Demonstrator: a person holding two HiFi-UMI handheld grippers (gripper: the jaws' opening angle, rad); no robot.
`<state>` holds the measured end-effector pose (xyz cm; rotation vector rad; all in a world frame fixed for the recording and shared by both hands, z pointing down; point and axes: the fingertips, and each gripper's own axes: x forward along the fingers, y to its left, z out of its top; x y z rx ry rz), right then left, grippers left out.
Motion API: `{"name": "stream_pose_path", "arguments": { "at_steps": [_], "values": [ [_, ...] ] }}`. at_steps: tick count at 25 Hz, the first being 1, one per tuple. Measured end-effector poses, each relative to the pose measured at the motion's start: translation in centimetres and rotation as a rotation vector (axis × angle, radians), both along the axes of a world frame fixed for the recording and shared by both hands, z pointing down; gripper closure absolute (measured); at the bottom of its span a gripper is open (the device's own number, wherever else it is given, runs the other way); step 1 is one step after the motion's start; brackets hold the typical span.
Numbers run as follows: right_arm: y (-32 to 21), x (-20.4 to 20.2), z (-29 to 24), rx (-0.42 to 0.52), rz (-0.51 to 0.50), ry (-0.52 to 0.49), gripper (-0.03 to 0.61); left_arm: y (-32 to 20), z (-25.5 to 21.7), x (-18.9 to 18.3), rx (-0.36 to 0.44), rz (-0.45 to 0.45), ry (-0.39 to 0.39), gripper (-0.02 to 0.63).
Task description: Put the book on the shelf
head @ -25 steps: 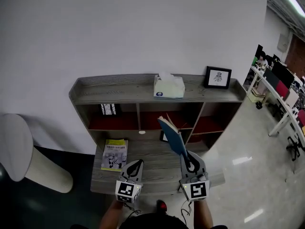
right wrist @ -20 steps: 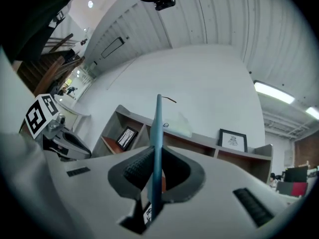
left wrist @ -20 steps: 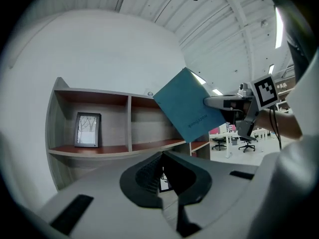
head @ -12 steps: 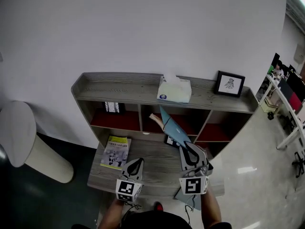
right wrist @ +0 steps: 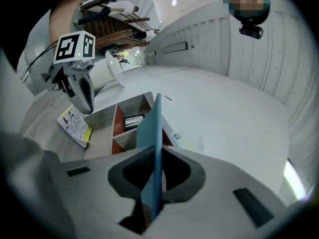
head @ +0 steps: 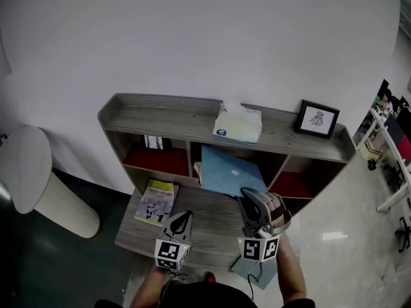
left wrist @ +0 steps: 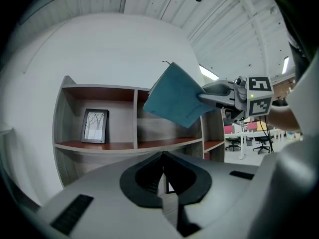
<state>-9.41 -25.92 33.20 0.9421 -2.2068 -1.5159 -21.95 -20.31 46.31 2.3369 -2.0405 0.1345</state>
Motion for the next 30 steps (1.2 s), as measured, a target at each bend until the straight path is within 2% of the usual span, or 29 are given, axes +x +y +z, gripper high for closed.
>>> {"name": "stream_pose_path", "arguments": {
  "at_steps": [8,18,30],
  "values": [
    [-2.0,-0.3,2.7,0.087,0.036,0.116,0.515,-0.6,0.2,0.6,-0.001,-0.016,-0.002,0.607],
    [-4.9,-0.7,8.1,0.033,0.05,0.208,0.515,-1.2,0.4,0.5,-0.012,-0.031,-0.011,0.607],
    [-7.5,-2.0,12.0,0.001,0.043,0.295,0.514,-2.3,1.1,-0.2,-0.037,-0.052,-0.013,0.607]
  ]
}}
